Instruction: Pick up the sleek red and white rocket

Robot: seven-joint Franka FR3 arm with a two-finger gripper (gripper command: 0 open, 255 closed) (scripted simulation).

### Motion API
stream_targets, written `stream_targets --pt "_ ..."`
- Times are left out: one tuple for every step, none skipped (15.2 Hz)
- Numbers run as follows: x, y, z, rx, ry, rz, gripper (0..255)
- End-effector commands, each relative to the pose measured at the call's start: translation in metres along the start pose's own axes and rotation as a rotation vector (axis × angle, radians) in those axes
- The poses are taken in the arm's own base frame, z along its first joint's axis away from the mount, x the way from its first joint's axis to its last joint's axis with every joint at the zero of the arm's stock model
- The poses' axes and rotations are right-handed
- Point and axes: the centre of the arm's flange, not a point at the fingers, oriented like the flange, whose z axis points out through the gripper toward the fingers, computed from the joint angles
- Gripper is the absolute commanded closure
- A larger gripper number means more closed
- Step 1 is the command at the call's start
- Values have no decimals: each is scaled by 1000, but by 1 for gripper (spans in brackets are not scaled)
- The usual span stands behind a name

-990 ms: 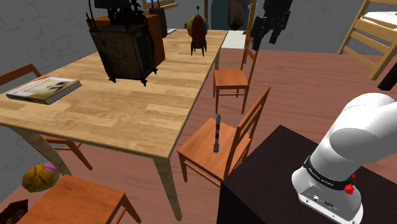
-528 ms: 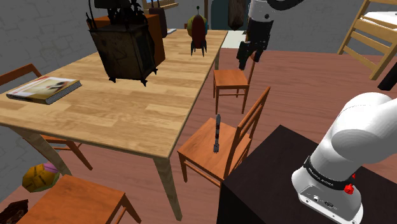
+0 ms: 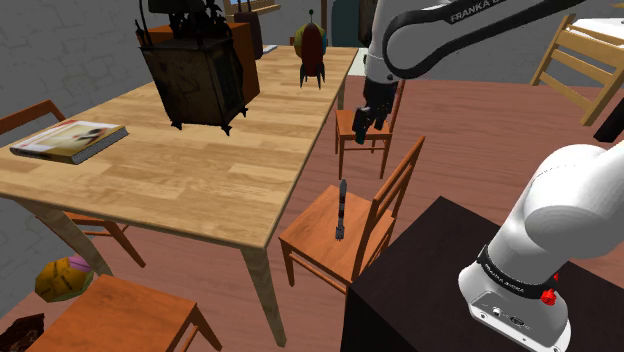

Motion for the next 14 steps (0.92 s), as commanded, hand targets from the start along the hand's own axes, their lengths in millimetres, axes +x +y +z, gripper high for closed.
stream_targets --pt "5 -7 27 8 -1 -29 0" --pt "8 -10 39 12 -3 -44 0" --pt "11 -14 51 16 -4 -58 0" --pt "14 -17 64 20 -6 -73 0" --pt "17 -21 76 24 -7 -87 0" --pt "20 -25 88 29 -9 -101 0" --pt "22 -28 100 33 -10 -116 0" --pt "25 -32 112 37 -11 -130 0" --pt "28 -36 125 41 -13 -145 0" --pt "30 -40 137 45 -14 -159 0" --pt "32 -43 146 48 -15 -169 0" --pt "31 -43 151 48 -15 -169 0" --pt "31 -43 156 48 -15 -169 0" --pt "30 -43 161 48 -15 -169 0"
